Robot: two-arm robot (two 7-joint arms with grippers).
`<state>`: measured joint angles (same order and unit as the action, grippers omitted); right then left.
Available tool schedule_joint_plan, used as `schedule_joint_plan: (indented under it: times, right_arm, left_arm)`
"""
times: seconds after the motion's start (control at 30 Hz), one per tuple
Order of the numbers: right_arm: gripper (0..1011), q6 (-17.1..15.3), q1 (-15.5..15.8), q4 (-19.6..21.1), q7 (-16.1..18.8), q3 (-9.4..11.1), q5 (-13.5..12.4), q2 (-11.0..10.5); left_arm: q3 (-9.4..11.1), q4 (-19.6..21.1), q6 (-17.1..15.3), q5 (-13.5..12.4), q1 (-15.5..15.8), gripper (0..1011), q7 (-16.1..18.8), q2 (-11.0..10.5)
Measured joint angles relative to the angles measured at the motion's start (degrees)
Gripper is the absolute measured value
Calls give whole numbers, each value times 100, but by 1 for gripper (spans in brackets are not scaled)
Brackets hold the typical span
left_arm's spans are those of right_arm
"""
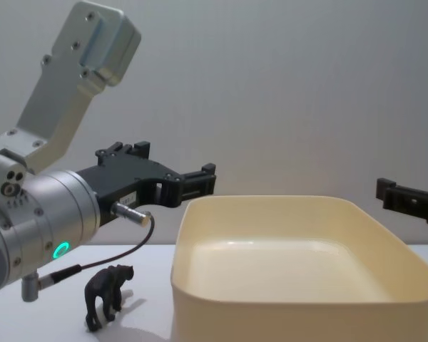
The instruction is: Pick up the toy alternately with two hands and place it into the central storage box.
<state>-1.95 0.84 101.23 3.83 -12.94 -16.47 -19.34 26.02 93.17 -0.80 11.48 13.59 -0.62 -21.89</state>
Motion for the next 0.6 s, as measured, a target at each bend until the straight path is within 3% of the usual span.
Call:
schedule_joint_plan:
  times: [0.6]
  right_arm:
    - [1001, 0, 0, 0, 0, 0, 0, 0]
  left_arm:
    - [0, 0, 0, 0, 0, 1001, 0, 0]
